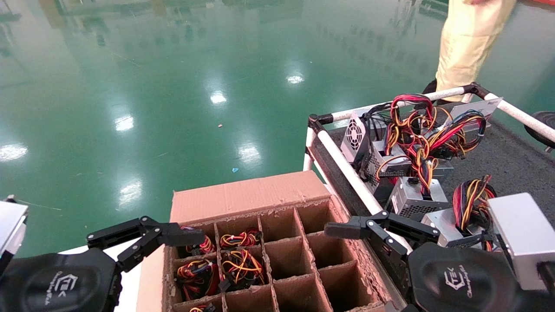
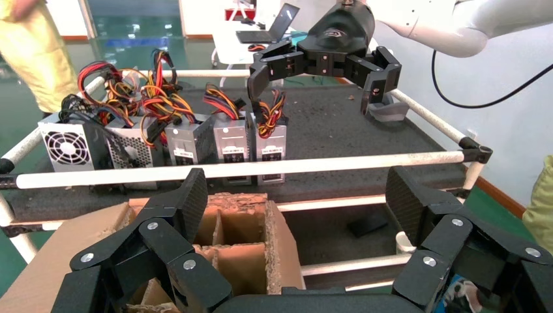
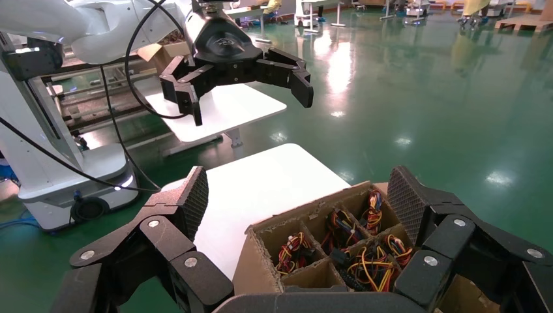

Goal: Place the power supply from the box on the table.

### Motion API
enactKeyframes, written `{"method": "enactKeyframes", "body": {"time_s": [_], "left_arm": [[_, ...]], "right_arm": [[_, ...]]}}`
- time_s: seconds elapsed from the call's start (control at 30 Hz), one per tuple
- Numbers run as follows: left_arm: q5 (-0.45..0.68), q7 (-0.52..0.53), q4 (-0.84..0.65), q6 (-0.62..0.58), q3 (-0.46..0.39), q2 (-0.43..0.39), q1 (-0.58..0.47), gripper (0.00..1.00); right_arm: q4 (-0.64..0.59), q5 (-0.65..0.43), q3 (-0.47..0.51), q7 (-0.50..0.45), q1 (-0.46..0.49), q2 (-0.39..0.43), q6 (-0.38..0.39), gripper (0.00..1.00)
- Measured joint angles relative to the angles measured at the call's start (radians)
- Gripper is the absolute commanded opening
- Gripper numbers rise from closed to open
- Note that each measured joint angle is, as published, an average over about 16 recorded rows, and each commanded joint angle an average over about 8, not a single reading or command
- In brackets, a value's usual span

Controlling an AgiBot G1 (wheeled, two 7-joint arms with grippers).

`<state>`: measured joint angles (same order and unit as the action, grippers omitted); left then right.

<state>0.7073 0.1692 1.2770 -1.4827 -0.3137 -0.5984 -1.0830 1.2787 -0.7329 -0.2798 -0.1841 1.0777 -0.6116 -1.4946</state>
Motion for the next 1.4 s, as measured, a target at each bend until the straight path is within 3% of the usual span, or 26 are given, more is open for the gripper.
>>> {"method": "enactKeyframes", "body": {"time_s": [1.4], "left_arm": [[0.0,0.0,0.0,0.0,0.0,0.0,0.0,0.0]], "right_arm": [[0.0,0.0,0.0,0.0,0.0,0.0,0.0,1.0]]}}
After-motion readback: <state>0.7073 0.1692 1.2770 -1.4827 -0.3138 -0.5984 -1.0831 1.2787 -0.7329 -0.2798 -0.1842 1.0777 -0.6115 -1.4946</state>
